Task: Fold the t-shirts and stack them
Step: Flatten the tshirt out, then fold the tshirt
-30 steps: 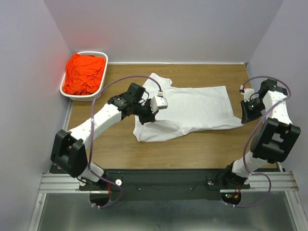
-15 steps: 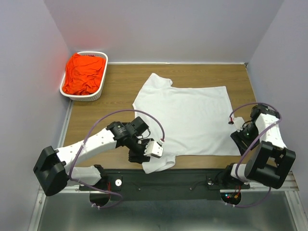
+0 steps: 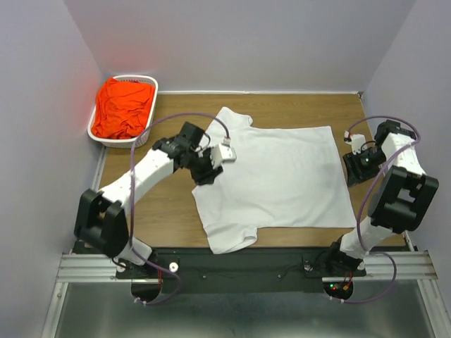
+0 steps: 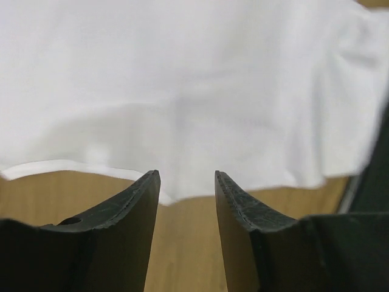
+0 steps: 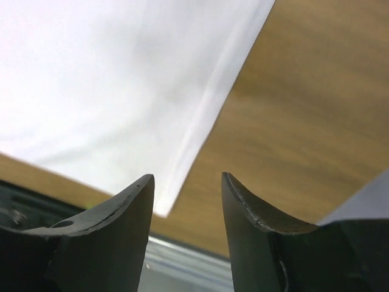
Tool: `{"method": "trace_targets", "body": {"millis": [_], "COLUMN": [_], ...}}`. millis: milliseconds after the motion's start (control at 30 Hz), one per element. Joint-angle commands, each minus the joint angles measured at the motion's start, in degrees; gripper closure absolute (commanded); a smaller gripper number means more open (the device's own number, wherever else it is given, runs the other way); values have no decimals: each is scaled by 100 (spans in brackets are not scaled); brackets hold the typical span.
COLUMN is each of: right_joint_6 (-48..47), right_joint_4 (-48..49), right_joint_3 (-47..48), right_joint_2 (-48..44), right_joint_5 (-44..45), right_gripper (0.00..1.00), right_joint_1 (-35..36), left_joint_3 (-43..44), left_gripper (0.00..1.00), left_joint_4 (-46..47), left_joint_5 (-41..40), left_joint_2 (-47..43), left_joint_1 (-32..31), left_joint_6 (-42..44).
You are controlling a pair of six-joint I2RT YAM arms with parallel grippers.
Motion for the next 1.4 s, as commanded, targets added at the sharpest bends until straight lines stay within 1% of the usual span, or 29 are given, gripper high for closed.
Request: {"method": "trace_targets", "body": {"millis": [0, 133, 300, 467, 633, 700, 733, 767, 800, 833, 867, 900, 933, 967, 1000, 1033, 1067, 1100, 1167, 1200, 1233, 1267, 1333, 1367], "right_joint_6": [868, 1220, 1440, 1388, 1089, 931, 974, 1018, 1088, 1167, 1350, 1457, 1571, 1772, 1870, 1940, 2132, 2248, 2494, 2704, 2801, 2985, 3144, 3232], "right_joint_4": [583, 1014, 1515, 1726, 1639, 1385, 1331, 1296, 1217, 1217, 1190, 1181, 1181, 1199, 1199, 1208, 1216, 1243, 1322, 1400, 1445, 1515, 1550, 1568], "right_joint_3": [617, 767, 347, -190, -945, -991, -895, -772, -353, -114, 532, 539, 1209, 1520, 1819, 2422, 2681, 3231, 3735, 3938, 4097, 4446, 4747, 4870], "right_joint_2": [553, 1019, 1423, 1591, 1161, 985, 897, 862, 853, 887, 957, 1036, 1159, 1421, 1607, 1922, 2116, 2310, 2679, 2994, 3162, 3416, 3681, 3778], "right_joint_5": [-731, -705, -521, -179, 77, -98, -116, -221, -361, -502, -773, -897, -1020, -1143, -1145, -1119, -1075, -1057, -943, -821, -785, -715, -696, -696], "right_gripper": [48, 53, 57, 62, 63, 63, 62, 62, 61, 57, 51, 51, 50, 49, 47, 46, 46, 46, 46, 46, 47, 47, 48, 48], "right_joint_1": [221, 493, 792, 907, 1258, 1302, 1294, 1285, 1180, 1118, 996, 934, 872, 811, 810, 810, 801, 793, 784, 766, 757, 757, 757, 766], "left_joint_3": [903, 1519, 1503, 1266, 958, 1045, 1124, 1238, 1561, 1755, 2192, 2449, 2721, 3246, 3547, 3820, 4110, 4661, 5226, 5725, 5913, 6237, 6389, 6407], "left_gripper": [50, 51, 52, 57, 65, 66, 65, 62, 56, 53, 48, 45, 42, 38, 36, 36, 35, 33, 33, 33, 33, 33, 33, 33], "left_joint_4": [1120, 1288, 1674, 1614, 1289, 1078, 990, 867, 814, 761, 761, 787, 831, 970, 1041, 1216, 1331, 1419, 1559, 1647, 1753, 1971, 2236, 2603], "left_joint_5": [-89, -230, -431, -757, -994, -907, -637, -469, -302, 83, 217, 340, 420, 481, 482, 438, 395, 351, 350, 307, 228, 201, 166, 18], "left_joint_2": [1195, 2138, 2754, 2975, 2878, 2817, 2721, 2668, 2624, 2588, 2597, 2623, 2780, 2877, 2991, 3288, 3448, 3815, 4194, 4544, 4704, 4854, 5189, 5268], "left_joint_1": [640, 869, 1080, 1238, 1580, 1774, 1809, 1845, 1854, 1854, 1845, 1845, 1845, 1845, 1845, 1845, 1845, 1845, 1845, 1845, 1845, 1845, 1845, 1836], "left_joint_6": [-1133, -1495, -1768, -1724, -1330, -1197, -1066, -1039, -1004, -1029, -1117, -1231, -1336, -1607, -1705, -1828, -1995, -2301, -2531, -2837, -2997, -3146, -3542, -3674]}}
